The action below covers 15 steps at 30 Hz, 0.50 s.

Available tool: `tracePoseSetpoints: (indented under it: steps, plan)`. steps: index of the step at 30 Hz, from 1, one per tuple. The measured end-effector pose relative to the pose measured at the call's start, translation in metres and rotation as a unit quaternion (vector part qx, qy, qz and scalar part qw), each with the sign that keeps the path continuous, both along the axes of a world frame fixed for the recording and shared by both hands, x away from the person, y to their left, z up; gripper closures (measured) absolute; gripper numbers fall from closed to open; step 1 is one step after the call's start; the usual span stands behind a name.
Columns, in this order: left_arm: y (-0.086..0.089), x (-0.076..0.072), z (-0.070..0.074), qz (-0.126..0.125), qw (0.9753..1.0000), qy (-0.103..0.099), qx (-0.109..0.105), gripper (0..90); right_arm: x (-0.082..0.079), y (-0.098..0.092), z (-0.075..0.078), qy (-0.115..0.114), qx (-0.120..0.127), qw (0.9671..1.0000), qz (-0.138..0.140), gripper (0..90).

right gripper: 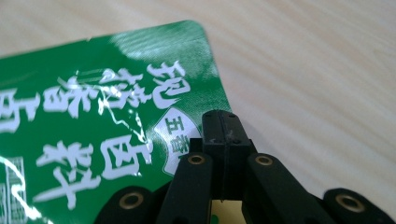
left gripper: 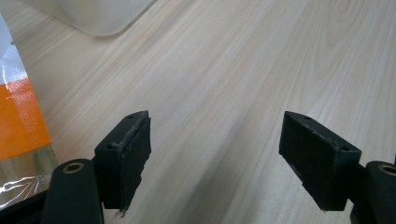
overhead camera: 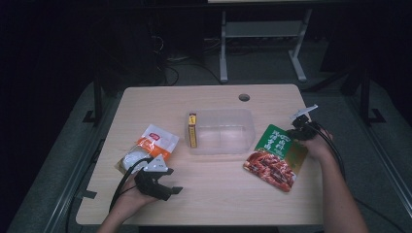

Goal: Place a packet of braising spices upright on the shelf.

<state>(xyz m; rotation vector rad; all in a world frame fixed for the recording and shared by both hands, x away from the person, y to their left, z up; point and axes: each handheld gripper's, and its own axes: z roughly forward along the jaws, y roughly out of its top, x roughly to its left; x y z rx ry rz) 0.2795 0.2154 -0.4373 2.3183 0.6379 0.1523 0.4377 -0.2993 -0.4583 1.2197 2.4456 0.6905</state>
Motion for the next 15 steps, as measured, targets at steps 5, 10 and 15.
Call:
tracePoseSetpoints:
  steps: [5,10,15]
  plan:
    - [-0.002,-0.001,0.0,-0.001,1.0,-0.001,-0.001,24.8,-0.015,0.002,0.001,0.004,-0.005,0.9997,0.023,90.0]
    - [-0.002,-0.001,0.001,-0.004,1.0,-0.002,0.0,24.7,-0.035,0.003,0.003,0.015,-0.007,0.9989,0.043,90.0]
    - [-0.002,-0.002,0.001,-0.008,1.0,-0.002,0.003,24.8,-0.057,0.007,0.004,0.029,-0.001,0.9977,0.061,90.0]
